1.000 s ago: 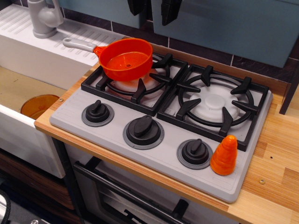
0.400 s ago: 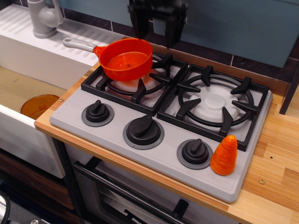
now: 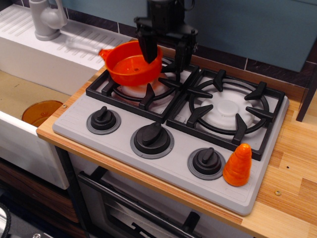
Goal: End effector reaching pot or pan
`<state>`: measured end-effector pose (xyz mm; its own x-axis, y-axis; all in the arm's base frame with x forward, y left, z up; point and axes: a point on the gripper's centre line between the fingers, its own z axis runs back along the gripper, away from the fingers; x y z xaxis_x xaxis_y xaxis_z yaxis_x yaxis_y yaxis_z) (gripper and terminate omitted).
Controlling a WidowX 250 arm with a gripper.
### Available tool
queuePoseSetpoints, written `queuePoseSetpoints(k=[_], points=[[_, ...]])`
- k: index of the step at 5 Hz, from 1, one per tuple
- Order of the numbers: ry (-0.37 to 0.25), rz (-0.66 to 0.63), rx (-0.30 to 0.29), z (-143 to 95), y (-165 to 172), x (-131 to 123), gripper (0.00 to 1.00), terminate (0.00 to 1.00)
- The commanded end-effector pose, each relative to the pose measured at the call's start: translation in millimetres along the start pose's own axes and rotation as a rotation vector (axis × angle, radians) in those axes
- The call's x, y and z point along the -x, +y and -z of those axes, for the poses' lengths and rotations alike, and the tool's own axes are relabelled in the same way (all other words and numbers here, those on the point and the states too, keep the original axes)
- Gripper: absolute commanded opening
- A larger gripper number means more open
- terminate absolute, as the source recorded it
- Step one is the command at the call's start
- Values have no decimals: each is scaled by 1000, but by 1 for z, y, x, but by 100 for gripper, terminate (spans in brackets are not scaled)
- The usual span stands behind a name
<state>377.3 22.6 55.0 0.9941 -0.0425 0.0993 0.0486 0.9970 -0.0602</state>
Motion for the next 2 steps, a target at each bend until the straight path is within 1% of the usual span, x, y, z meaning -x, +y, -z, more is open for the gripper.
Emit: queuePoseSetpoints(k=[1, 2], points=[[-80, -12, -2, -2, -14, 4, 100, 0], [-63, -18, 25, -1, -18, 3, 100, 0]])
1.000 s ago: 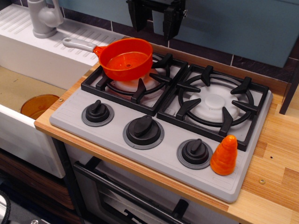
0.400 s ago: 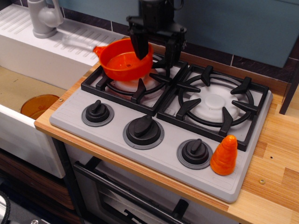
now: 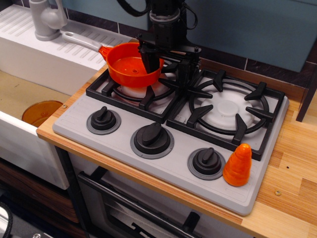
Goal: End effector reaching pot or pan
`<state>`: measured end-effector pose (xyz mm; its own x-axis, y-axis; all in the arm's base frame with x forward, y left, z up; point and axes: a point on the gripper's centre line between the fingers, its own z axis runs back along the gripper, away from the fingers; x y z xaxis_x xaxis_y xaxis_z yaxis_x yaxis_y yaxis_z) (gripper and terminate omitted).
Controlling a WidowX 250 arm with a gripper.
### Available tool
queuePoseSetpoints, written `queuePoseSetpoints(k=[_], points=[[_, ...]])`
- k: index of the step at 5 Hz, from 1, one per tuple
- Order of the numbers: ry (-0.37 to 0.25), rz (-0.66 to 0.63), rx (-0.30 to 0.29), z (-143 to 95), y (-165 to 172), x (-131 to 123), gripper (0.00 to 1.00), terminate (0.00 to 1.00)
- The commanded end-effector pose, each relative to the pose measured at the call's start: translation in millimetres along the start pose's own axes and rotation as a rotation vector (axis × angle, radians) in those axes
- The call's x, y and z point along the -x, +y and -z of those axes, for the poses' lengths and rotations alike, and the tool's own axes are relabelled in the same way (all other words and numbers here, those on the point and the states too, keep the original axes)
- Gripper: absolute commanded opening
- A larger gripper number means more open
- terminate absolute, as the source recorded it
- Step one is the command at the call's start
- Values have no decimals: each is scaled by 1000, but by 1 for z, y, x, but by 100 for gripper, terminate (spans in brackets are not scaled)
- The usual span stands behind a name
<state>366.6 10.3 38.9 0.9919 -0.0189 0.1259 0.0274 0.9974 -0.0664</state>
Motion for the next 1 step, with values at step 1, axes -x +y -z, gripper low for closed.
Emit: queuePoseSetpoints(k=[1], points=[[-34, 3, 22, -16, -7, -9, 100, 100]])
